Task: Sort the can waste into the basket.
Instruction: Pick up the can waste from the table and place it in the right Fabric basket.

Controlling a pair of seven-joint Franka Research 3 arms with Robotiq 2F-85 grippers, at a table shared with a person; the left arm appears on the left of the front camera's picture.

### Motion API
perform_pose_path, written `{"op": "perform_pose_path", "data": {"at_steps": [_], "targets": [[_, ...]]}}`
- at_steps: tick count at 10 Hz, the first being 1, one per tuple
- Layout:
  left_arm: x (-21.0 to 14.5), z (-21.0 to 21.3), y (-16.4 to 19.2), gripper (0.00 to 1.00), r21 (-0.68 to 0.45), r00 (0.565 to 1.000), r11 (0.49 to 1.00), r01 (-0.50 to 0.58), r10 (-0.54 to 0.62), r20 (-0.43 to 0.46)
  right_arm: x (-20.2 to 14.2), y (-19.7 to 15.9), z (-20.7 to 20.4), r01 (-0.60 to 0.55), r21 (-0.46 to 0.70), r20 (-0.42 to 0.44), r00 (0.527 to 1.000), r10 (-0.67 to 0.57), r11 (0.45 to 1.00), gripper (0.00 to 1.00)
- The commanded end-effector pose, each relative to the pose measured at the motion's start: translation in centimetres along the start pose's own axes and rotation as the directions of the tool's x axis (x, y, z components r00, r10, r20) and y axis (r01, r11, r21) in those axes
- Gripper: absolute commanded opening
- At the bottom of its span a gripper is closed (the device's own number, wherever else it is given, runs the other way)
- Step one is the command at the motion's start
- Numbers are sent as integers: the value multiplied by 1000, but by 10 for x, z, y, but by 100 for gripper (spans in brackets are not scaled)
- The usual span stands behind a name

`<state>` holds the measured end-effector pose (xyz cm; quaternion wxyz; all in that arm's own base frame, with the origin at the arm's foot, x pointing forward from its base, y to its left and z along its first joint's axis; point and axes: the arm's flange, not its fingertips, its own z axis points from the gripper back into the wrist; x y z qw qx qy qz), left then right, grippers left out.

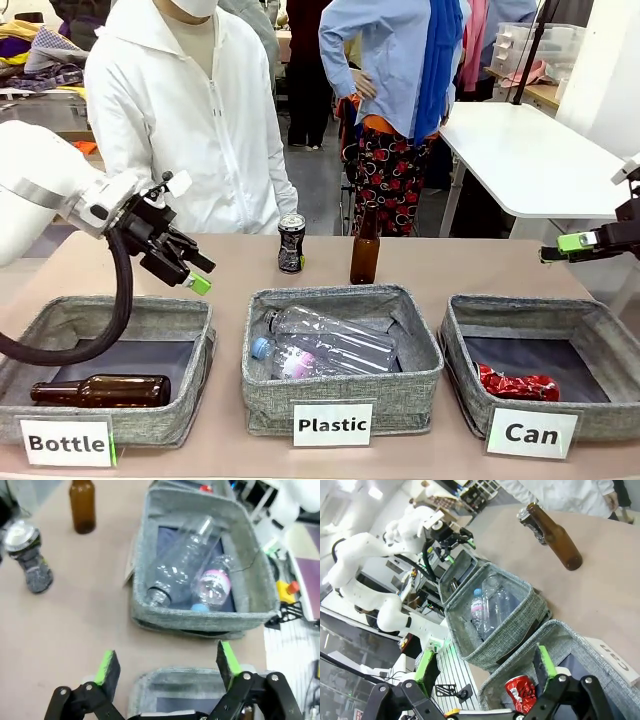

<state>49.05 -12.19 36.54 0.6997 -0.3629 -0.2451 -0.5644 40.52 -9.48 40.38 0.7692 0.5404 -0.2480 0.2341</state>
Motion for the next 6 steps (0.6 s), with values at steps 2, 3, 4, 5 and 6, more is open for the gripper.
{"op": "perform_pose_path", "data": {"at_steps": [2, 3, 4, 5, 6], "targets": [[8, 4, -13, 100, -4, 1000, 1000, 19, -19, -24, 2, 1, 0, -13, 8, 11, 1000, 13, 1000, 100], [8, 4, -13, 100, -4, 1000, 1000, 19, -19, -24, 2, 1, 0, -13, 8, 11, 1000, 13, 1000, 100], [8, 4, -13, 100, -4, 1000, 1000, 19, -19, -24, 2, 1, 0, -13, 8, 11, 1000, 13, 1000, 100], [5, 2, -3, 100, -1, 1000, 1000, 16, -16, -9, 2, 1, 0, -13, 8, 11, 1000, 13, 1000, 100], [9, -5, 17, 100, 144, 990, 988, 55, -73, 122, 2, 1, 0, -13, 8, 11, 1000, 13, 1000, 100]]}}
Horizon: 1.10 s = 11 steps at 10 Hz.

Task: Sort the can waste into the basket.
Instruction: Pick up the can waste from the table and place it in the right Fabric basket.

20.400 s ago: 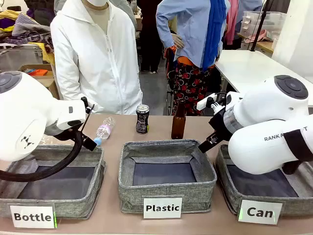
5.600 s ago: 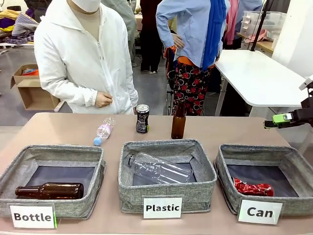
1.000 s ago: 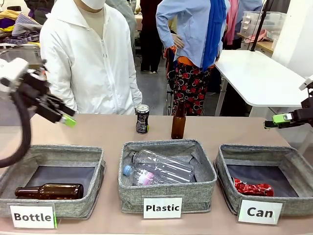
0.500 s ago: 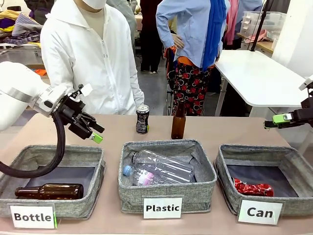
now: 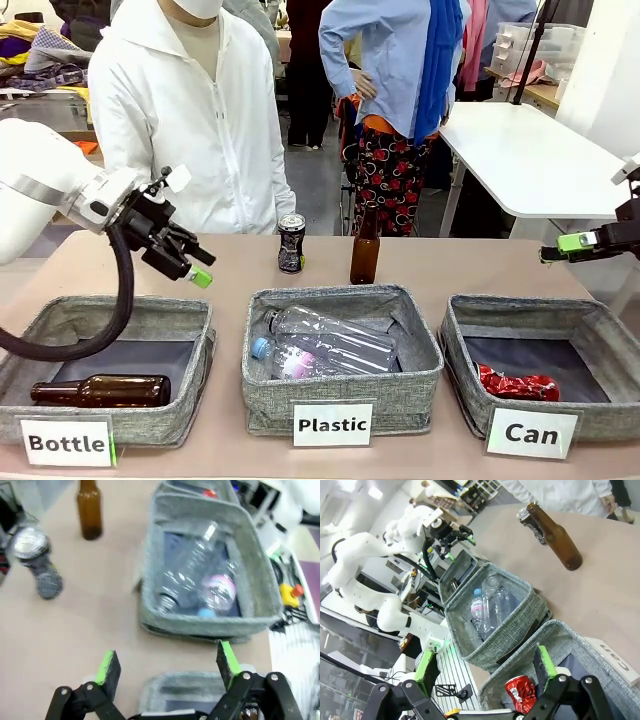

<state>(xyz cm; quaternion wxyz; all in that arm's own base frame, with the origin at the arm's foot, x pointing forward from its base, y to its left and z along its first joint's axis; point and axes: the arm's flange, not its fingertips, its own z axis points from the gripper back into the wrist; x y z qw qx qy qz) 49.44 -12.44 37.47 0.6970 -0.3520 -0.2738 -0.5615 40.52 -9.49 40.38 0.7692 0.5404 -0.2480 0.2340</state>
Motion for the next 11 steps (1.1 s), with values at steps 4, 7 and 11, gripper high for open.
{"op": "perform_pose_path", "data": {"at_steps": [4, 7, 11], "targets": [[5, -43, 66, 100, 363, 936, 920, 148, -249, 249, 2, 1, 0, -13, 8, 11, 1000, 13, 1000, 100], [5, -68, 114, 100, 297, 944, 945, 133, -212, 253, 2, 1, 0, -13, 8, 11, 1000, 13, 1000, 100], [-1, -70, 167, 100, 280, 960, 960, 26, -103, 261, 2, 1, 0, -13, 8, 11, 1000, 13, 1000, 100]]}}
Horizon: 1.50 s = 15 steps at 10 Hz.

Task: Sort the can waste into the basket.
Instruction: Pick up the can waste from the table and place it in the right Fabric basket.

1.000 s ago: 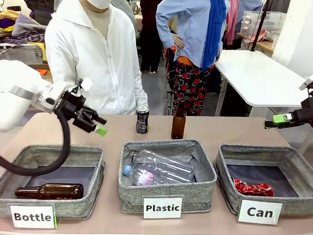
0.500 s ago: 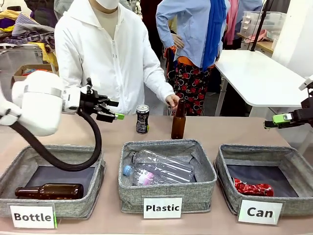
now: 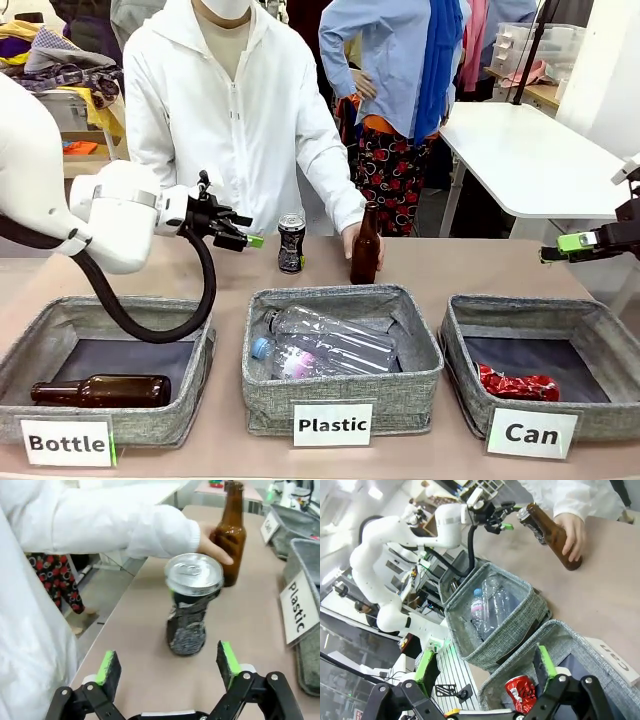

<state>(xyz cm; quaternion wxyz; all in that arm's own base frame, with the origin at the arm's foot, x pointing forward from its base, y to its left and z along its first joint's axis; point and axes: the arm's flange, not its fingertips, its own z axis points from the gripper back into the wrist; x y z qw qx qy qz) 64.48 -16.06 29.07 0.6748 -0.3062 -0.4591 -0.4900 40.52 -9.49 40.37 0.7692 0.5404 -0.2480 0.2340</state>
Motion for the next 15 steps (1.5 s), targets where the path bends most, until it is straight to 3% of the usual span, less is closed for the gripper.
{"op": "perform_pose_path", "data": {"at_steps": [1, 4, 6, 7, 9, 11, 12, 15], "targets": [[12, 7, 14, 100, -50, 999, 999, -19, 20, 25, 2, 1, 0, -13, 8, 11, 1000, 13, 1000, 100], [0, -14, 14, 100, -177, 997, 981, 81, -77, 27, 2, 1, 0, -13, 8, 11, 1000, 13, 1000, 100], [2, -16, 9, 100, -187, 990, 972, 141, -143, 2, 2, 1, 0, -13, 8, 11, 1000, 13, 1000, 100], [19, 30, 11, 100, -148, 996, 985, 84, -81, 23, 2, 1, 0, -13, 8, 11, 1000, 13, 1000, 100], [42, 137, -5, 100, -72, 999, 997, 23, -26, -31, 2, 1, 0, -13, 8, 11, 1000, 13, 1000, 100], [47, 224, -65, 100, -297, 999, 955, -2, -11, -40, 2, 1, 0, -13, 8, 11, 1000, 13, 1000, 100], [45, 261, -85, 100, -301, 1000, 953, -24, 19, -20, 2, 1, 0, -13, 8, 11, 1000, 13, 1000, 100], [27, 365, -103, 100, -110, 987, 986, -124, 134, 89, 2, 1, 0, -13, 8, 11, 1000, 13, 1000, 100]]}}
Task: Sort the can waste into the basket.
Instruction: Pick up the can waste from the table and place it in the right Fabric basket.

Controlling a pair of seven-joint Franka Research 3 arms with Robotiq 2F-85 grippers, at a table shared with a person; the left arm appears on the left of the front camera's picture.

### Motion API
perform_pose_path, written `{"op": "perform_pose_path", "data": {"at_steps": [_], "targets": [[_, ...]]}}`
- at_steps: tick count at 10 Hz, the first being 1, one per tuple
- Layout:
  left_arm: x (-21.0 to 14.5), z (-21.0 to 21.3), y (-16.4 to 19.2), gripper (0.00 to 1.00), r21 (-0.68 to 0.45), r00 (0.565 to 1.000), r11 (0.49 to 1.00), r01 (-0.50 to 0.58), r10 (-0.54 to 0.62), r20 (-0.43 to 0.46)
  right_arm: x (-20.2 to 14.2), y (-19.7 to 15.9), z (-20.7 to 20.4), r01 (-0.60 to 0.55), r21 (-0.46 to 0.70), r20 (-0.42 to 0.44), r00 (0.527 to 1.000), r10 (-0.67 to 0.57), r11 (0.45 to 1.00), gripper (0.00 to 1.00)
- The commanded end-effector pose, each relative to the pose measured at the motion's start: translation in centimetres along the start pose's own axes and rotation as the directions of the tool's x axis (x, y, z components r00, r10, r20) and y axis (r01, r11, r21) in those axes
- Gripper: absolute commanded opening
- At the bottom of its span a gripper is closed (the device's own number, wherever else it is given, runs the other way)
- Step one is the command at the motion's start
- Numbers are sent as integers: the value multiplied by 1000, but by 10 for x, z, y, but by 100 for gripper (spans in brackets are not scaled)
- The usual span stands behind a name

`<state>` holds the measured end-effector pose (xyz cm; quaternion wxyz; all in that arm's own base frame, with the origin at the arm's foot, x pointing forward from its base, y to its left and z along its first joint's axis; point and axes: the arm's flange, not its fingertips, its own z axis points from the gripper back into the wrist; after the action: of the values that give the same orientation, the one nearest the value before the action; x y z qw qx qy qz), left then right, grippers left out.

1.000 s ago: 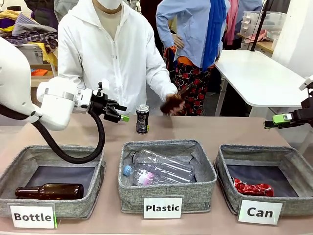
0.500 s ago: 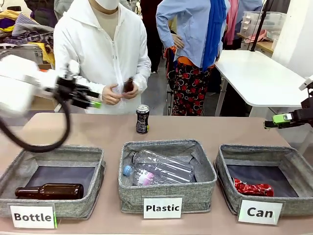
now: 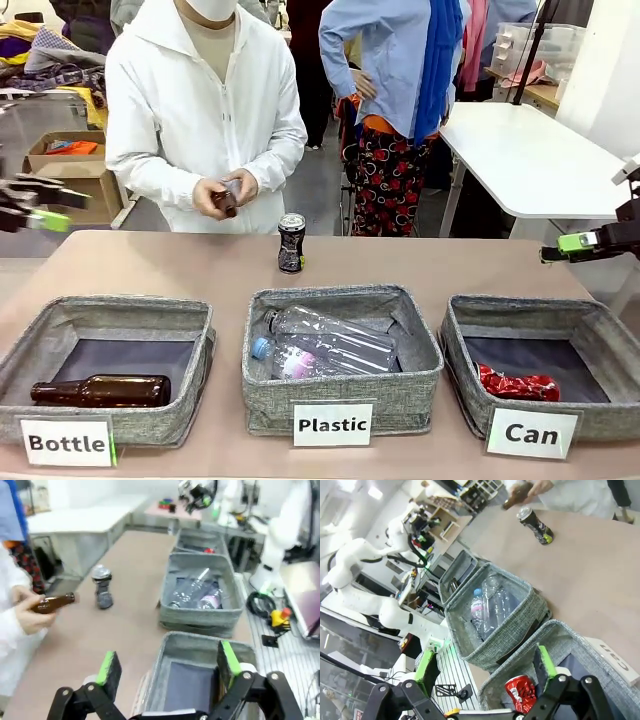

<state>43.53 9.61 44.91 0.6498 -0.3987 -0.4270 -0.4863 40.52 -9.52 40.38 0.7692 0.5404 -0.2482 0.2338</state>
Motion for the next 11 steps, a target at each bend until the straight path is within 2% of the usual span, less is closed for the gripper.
{"op": "perform_pose_path", "data": {"at_steps": [1, 5, 6, 7, 9, 11], "targets": [[-6, 42, -11, 100, 78, 994, 992, -94, 89, 67, 2, 1, 0, -13, 8, 10, 1000, 13, 1000, 100], [-26, 109, -81, 100, 110, 982, 993, -48, 27, 186, 2, 1, 0, -13, 8, 10, 1000, 13, 1000, 100], [-32, 123, -94, 100, 154, 973, 986, -64, 27, 230, 2, 1, 0, -13, 8, 10, 1000, 13, 1000, 100], [-42, 134, -106, 100, 143, 963, 988, -49, 8, 269, 2, 1, 0, -13, 8, 10, 1000, 13, 1000, 100], [-60, 149, -110, 100, 114, 938, 993, -18, -23, 347, 2, 1, 0, -13, 8, 10, 1000, 13, 1000, 100], [-67, 151, -105, 100, 105, 930, 994, -16, -23, 367, 2, 1, 0, -13, 8, 10, 1000, 13, 1000, 100]]}}
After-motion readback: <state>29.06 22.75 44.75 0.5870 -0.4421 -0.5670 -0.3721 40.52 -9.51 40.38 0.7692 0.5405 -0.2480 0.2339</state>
